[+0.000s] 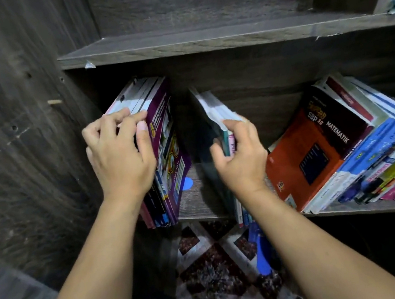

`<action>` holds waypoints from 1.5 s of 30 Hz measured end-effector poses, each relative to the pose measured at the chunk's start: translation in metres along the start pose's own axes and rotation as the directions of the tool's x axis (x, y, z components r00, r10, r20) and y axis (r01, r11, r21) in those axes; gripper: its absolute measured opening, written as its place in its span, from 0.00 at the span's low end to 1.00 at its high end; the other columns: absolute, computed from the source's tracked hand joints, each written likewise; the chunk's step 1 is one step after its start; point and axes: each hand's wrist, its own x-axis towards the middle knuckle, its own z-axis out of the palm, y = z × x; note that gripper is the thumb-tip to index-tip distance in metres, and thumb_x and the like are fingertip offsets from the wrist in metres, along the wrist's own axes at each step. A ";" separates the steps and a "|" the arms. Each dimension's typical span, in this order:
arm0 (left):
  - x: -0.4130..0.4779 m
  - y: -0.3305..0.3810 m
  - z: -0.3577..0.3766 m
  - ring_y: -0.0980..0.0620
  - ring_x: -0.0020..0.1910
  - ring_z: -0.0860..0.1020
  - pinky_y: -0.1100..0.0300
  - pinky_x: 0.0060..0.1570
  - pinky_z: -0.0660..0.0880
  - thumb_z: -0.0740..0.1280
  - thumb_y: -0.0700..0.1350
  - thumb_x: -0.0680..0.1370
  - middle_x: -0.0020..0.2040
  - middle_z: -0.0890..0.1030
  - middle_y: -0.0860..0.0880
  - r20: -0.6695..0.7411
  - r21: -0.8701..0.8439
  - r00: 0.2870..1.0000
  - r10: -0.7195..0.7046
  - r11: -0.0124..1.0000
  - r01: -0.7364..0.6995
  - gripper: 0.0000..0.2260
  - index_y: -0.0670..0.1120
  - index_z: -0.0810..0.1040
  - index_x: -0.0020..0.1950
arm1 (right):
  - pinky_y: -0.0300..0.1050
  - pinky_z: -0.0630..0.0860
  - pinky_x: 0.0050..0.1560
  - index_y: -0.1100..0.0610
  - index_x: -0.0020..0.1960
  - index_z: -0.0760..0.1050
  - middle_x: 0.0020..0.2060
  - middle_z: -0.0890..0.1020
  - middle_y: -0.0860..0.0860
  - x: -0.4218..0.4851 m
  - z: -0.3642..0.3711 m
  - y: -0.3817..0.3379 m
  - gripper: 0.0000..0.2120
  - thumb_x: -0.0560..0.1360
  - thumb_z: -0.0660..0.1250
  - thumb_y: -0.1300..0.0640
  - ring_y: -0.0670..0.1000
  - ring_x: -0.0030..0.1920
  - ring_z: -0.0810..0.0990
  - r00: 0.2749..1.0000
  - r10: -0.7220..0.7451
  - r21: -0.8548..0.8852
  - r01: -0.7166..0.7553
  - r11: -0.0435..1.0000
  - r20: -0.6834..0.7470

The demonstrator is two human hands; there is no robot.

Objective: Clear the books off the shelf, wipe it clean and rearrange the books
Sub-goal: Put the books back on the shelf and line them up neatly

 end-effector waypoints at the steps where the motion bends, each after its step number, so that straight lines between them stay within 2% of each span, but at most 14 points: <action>1: 0.000 -0.001 0.000 0.46 0.58 0.66 0.45 0.53 0.72 0.59 0.50 0.82 0.57 0.78 0.51 -0.001 -0.007 1.000 0.008 1.000 -0.008 0.13 0.52 0.81 0.59 | 0.40 0.69 0.48 0.46 0.56 0.69 0.56 0.79 0.57 -0.001 0.007 -0.005 0.17 0.67 0.64 0.52 0.50 0.55 0.75 1.000 -0.023 0.022 0.023 1.000 -0.004; 7: -0.001 -0.003 -0.003 0.47 0.58 0.66 0.46 0.54 0.72 0.57 0.50 0.82 0.59 0.77 0.51 -0.006 -0.006 0.999 0.036 0.999 -0.036 0.14 0.53 0.80 0.61 | 0.44 0.76 0.45 0.45 0.57 0.68 0.60 0.77 0.57 -0.005 0.043 -0.032 0.17 0.69 0.63 0.52 0.51 0.54 0.77 0.999 -0.014 0.122 0.017 0.992 -0.033; 10: -0.001 -0.006 -0.004 0.47 0.58 0.66 0.47 0.55 0.71 0.57 0.50 0.82 0.59 0.77 0.51 -0.005 0.002 0.999 0.052 0.999 -0.052 0.14 0.53 0.80 0.61 | 0.50 0.79 0.46 0.46 0.59 0.66 0.64 0.74 0.57 -0.017 0.056 -0.034 0.18 0.71 0.66 0.54 0.56 0.56 0.79 0.997 -0.025 0.113 0.016 0.993 0.078; 13: 0.000 -0.015 -0.007 0.46 0.59 0.67 0.52 0.59 0.69 0.58 0.49 0.82 0.60 0.77 0.51 0.003 0.014 0.997 0.079 0.997 -0.079 0.14 0.53 0.79 0.62 | 0.56 0.77 0.57 0.46 0.65 0.61 0.69 0.66 0.57 -0.018 0.057 -0.029 0.25 0.73 0.70 0.55 0.57 0.65 0.72 0.953 -0.105 0.193 0.051 0.980 0.284; 15: 0.002 -0.025 -0.011 0.43 0.60 0.69 0.59 0.63 0.65 0.58 0.47 0.82 0.61 0.77 0.51 0.014 0.011 0.993 0.120 0.993 -0.120 0.14 0.51 0.79 0.62 | 0.56 0.68 0.68 0.42 0.73 0.50 0.74 0.59 0.58 -0.024 0.052 -0.020 0.38 0.73 0.71 0.50 0.55 0.73 0.63 0.879 -0.171 0.259 0.056 0.964 0.446; 18: 0.007 -0.039 -0.018 0.43 0.61 0.73 0.62 0.68 0.59 0.59 0.43 0.81 0.61 0.79 0.50 0.029 -0.064 0.985 0.169 0.984 -0.167 0.13 0.48 0.80 0.60 | 0.44 0.56 0.73 0.34 0.72 0.27 0.78 0.51 0.52 -0.039 0.039 0.000 0.57 0.69 0.75 0.43 0.44 0.75 0.55 0.690 -0.010 0.160 -0.154 0.975 0.724; 20: 0.009 -0.042 -0.021 0.44 0.61 0.74 0.60 0.68 0.61 0.59 0.43 0.81 0.60 0.80 0.50 0.030 -0.100 0.982 0.185 0.978 -0.181 0.12 0.47 0.80 0.59 | 0.49 0.58 0.72 0.36 0.73 0.28 0.78 0.56 0.51 -0.046 0.037 0.014 0.59 0.67 0.76 0.40 0.49 0.75 0.59 0.524 0.143 -0.017 -0.239 0.971 0.840; 22: 0.008 -0.041 -0.022 0.45 0.61 0.75 0.58 0.67 0.62 0.61 0.42 0.81 0.59 0.80 0.50 0.013 -0.113 0.980 0.198 0.974 -0.196 0.11 0.46 0.80 0.58 | 0.57 0.62 0.71 0.36 0.74 0.30 0.75 0.63 0.53 -0.049 0.041 0.020 0.59 0.65 0.75 0.37 0.56 0.73 0.65 0.440 0.241 -0.138 -0.252 0.958 0.865; 24: 0.008 -0.038 -0.020 0.45 0.60 0.75 0.58 0.67 0.63 0.62 0.42 0.81 0.58 0.80 0.49 -0.012 -0.123 0.979 0.203 0.971 -0.203 0.10 0.45 0.81 0.58 | 0.61 0.66 0.69 0.35 0.73 0.29 0.74 0.66 0.54 -0.051 0.050 0.018 0.57 0.67 0.73 0.38 0.58 0.70 0.68 0.461 0.264 -0.151 -0.267 0.952 0.847; 29: 0.005 -0.033 -0.015 0.42 0.61 0.73 0.62 0.68 0.60 0.62 0.47 0.81 0.58 0.80 0.48 -0.032 -0.097 0.990 0.138 0.985 -0.141 0.11 0.45 0.80 0.58 | 0.54 0.62 0.72 0.41 0.76 0.31 0.78 0.57 0.50 -0.060 0.065 0.010 0.54 0.71 0.73 0.43 0.55 0.73 0.64 0.552 0.217 -0.055 -0.295 0.954 0.805; 32: 0.001 -0.032 -0.015 0.41 0.64 0.70 0.62 0.69 0.58 0.65 0.51 0.79 0.60 0.78 0.46 -0.013 -0.062 0.991 0.134 0.989 -0.134 0.14 0.44 0.78 0.60 | 0.54 0.64 0.71 0.41 0.77 0.33 0.77 0.59 0.49 -0.063 0.066 0.008 0.52 0.72 0.71 0.41 0.55 0.73 0.65 0.567 0.227 -0.056 -0.302 0.952 0.792; 36: 0.000 -0.040 -0.018 0.41 0.66 0.66 0.61 0.71 0.56 0.74 0.58 0.71 0.64 0.75 0.46 0.095 -0.039 0.975 0.201 0.979 -0.198 0.28 0.44 0.75 0.63 | 0.51 0.62 0.72 0.39 0.76 0.34 0.76 0.63 0.49 -0.049 0.050 0.013 0.49 0.73 0.70 0.42 0.52 0.73 0.65 0.471 0.214 -0.037 -0.356 0.934 0.856; 39: 0.002 -0.040 -0.014 0.43 0.65 0.67 0.63 0.69 0.58 0.76 0.60 0.67 0.62 0.76 0.47 0.055 -0.017 0.986 0.159 0.987 -0.158 0.30 0.46 0.76 0.62 | 0.55 0.61 0.71 0.37 0.75 0.32 0.74 0.65 0.51 -0.035 0.042 0.014 0.52 0.72 0.72 0.45 0.54 0.72 0.67 0.370 0.230 -0.129 -0.277 0.952 0.900; 45: 0.001 -0.037 -0.010 0.40 0.66 0.66 0.59 0.69 0.59 0.75 0.62 0.68 0.62 0.74 0.46 0.033 -0.015 0.992 0.123 0.992 -0.123 0.30 0.45 0.75 0.62 | 0.55 0.69 0.66 0.43 0.76 0.30 0.68 0.72 0.58 -0.038 0.045 0.001 0.52 0.74 0.71 0.46 0.56 0.64 0.74 0.419 0.250 -0.240 -0.076 0.968 0.873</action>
